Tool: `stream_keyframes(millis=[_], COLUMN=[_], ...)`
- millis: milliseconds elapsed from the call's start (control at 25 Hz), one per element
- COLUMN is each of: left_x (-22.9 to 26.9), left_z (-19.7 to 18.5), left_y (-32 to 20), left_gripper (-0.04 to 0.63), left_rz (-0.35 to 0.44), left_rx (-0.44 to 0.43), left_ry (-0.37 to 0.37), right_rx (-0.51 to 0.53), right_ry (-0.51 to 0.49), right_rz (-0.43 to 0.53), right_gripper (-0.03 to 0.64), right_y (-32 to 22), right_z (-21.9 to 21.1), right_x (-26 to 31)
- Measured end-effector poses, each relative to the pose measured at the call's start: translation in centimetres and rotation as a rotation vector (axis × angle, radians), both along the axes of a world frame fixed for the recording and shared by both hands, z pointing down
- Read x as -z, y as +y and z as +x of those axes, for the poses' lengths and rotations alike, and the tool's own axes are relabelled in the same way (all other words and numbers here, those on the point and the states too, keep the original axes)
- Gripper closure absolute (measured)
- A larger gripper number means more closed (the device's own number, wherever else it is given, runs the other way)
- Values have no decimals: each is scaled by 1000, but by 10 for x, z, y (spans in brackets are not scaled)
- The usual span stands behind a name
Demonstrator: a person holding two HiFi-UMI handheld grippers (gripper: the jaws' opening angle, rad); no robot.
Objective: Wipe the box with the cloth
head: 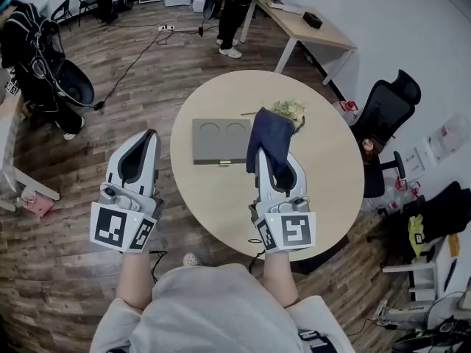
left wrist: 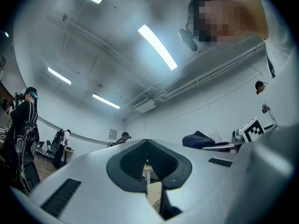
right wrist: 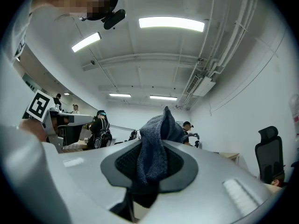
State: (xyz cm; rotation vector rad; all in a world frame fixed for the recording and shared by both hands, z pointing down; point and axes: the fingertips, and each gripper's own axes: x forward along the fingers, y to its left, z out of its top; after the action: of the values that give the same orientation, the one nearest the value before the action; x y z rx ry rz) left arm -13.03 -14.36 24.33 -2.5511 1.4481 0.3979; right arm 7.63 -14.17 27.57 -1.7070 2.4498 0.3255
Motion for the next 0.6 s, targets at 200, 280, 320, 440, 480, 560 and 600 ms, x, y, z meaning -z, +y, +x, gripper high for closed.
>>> stream_keyframes(millis=[200,280,320,440,480,560,600], left_x=[-13,-17,-19,-23,-24,-26,-27], left_z=[-11,-11,-12,-13,-13,-15,-17], left_y=[-12,-16,-17,-19,-20,-23,-25], left_gripper=[588,588,588,588,588,588,588], left_rz=[-24,-37,-41,-51,-54,-59,-62], left_rx=[-23,-28,-31,-35,-34,-31,-28], left_ry=[4,7,8,12,12,10,10], right_rx=[-21,-25,-27,-33,-33,-33,-31], right_ry=[10,10,10,10,11,10,7], right_rz=[-16,-26,-31,-44,-47,-51,-53], right_gripper=[532,532,532,532,532,532,532], right_y=[-8,-10,-11,-13,-15,-20,-23], right_z=[-11,-12,-12,-12,-11,-11,-12], right_x=[-8,-10,-11,-15,-15,-17,-17])
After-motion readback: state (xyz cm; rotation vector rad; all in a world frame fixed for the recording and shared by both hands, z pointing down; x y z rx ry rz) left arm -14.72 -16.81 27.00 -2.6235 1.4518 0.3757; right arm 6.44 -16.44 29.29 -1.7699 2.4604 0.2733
